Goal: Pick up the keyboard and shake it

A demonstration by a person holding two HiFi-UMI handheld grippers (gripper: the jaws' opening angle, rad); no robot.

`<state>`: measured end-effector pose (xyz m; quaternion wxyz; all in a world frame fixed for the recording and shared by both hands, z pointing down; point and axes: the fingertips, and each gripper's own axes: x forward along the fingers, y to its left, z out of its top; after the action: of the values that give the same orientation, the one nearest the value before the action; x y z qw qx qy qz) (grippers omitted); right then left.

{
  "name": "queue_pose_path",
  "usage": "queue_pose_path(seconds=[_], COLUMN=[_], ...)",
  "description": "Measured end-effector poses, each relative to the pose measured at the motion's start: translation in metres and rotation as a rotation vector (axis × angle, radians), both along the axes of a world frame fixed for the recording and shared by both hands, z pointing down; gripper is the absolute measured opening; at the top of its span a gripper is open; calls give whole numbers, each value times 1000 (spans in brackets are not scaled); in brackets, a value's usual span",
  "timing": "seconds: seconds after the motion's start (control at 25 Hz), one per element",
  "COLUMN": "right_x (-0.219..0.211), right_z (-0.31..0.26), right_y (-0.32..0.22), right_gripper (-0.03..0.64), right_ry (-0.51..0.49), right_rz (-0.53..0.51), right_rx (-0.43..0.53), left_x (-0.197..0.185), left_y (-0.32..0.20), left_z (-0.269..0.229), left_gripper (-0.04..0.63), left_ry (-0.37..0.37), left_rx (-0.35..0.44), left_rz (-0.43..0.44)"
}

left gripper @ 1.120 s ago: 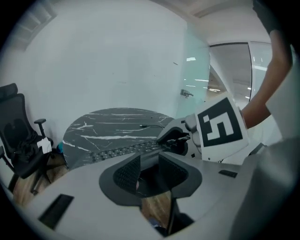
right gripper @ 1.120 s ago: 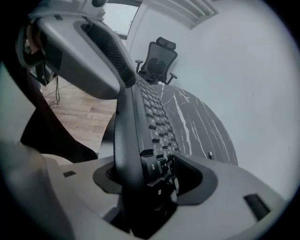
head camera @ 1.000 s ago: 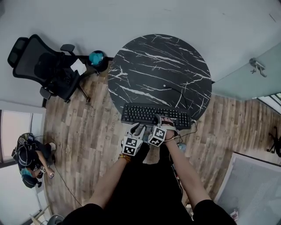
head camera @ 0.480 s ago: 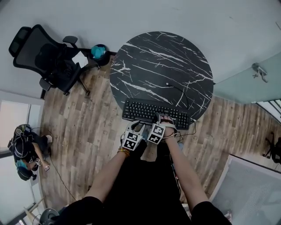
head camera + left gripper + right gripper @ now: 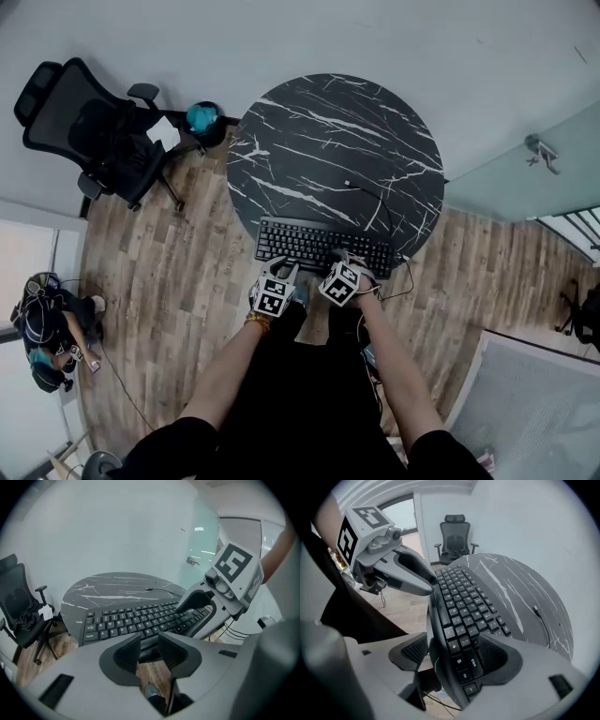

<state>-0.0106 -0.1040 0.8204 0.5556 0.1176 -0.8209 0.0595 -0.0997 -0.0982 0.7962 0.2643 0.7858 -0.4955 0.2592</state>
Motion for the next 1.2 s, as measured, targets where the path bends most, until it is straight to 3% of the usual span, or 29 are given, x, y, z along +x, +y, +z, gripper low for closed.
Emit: queue_pose_path(seconds=[0.24,0.44,0.56,0.72,0.76,0.8,0.84,1.2], right_x=[18,32,40,46,49,51,54,62], right_z=[-18,-81,-138,-212,-229,-246,-261,-374], right_y=[-8,-43,-66,-84,-85,-87,-87,-71], right_gripper=[324,323,322,304,258,145,84,75], right_ry=[-134,-399,-561,-687,-715,-740,-762,-872], right_rz=[208,377,463,513,526,539,550,576], right_rx=[-64,-21,70,239,288,340,388,647], left_x=[6,23,33,43,45,47,50,55], left_y=[-24,-52,-64,-76,-77,-78,-78,-72], left_z=[-50,-100,-137,-196,-211,-225,-238,-339], left_gripper=[121,121,121,121,121,121,121,92], left_ry=[40,74,94,126,134,140,147,161], left_rx=[138,260,353,484,514,541,568,749], left_rz=[11,46,72,93,100,109,119,119])
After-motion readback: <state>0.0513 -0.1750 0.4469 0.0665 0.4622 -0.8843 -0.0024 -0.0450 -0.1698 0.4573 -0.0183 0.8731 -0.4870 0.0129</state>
